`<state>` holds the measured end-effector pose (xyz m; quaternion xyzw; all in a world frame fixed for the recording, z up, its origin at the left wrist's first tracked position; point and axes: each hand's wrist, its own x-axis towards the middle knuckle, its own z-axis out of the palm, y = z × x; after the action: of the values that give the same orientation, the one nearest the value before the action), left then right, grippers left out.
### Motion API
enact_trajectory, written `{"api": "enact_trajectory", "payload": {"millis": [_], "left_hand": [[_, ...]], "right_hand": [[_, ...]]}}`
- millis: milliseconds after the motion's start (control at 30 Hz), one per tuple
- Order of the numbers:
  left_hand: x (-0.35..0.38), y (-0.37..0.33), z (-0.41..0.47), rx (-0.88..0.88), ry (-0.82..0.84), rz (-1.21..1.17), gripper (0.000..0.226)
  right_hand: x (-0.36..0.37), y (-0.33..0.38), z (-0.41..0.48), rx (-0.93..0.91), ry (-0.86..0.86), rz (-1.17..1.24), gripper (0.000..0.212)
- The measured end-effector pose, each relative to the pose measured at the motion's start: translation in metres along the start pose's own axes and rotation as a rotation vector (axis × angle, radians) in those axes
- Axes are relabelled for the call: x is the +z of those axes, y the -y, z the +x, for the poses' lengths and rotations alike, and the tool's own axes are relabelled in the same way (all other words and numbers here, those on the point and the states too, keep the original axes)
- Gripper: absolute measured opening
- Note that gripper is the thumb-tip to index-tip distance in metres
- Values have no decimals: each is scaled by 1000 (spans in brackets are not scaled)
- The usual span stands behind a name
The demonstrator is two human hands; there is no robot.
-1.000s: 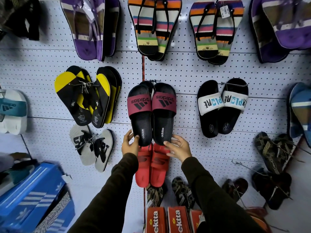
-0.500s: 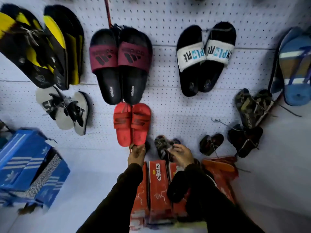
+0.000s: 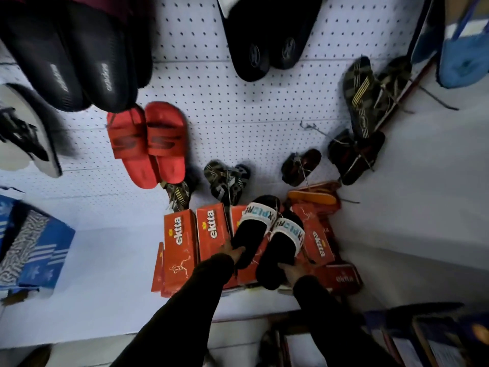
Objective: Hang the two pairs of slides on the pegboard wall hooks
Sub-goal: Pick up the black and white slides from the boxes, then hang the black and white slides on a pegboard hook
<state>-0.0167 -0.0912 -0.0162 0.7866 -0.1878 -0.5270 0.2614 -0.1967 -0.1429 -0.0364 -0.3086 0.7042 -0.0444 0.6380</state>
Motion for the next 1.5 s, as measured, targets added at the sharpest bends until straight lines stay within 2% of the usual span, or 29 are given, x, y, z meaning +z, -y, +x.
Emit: {"api": "enact_trajectory", "payload": {"millis": [100,200,267,500,667,933,1067,1233,1500], "left_hand": [[10,-1,8,-33,-61,97,74],[14,2,13,-58,-49,83,71],[15,6,14,-62,-50,81,62],[12,13,2,-90,-26,-165,45],[4,18,-22,-74,-40,-364,50],[-19,-8,-73,157,-113,-538,51],[-33,-30,-95,316,-160,-612,47],[-51,-74,-130,513,-225,-702,42],[-82,-139,-169,722,-258,-759,42]], "right_hand": [[7,-8,8,-62,-24,84,54],[8,-16,11,-64,-16,253,63],[4,-20,13,-81,-6,247,65],[-6,-21,4,-107,38,347,54],[-8,-14,-19,-174,71,423,52],[-8,23,-73,-401,111,495,62],[-10,53,-101,-579,113,486,62],[-14,96,-136,-806,73,462,62],[-27,161,-194,-1017,116,451,61]]}}
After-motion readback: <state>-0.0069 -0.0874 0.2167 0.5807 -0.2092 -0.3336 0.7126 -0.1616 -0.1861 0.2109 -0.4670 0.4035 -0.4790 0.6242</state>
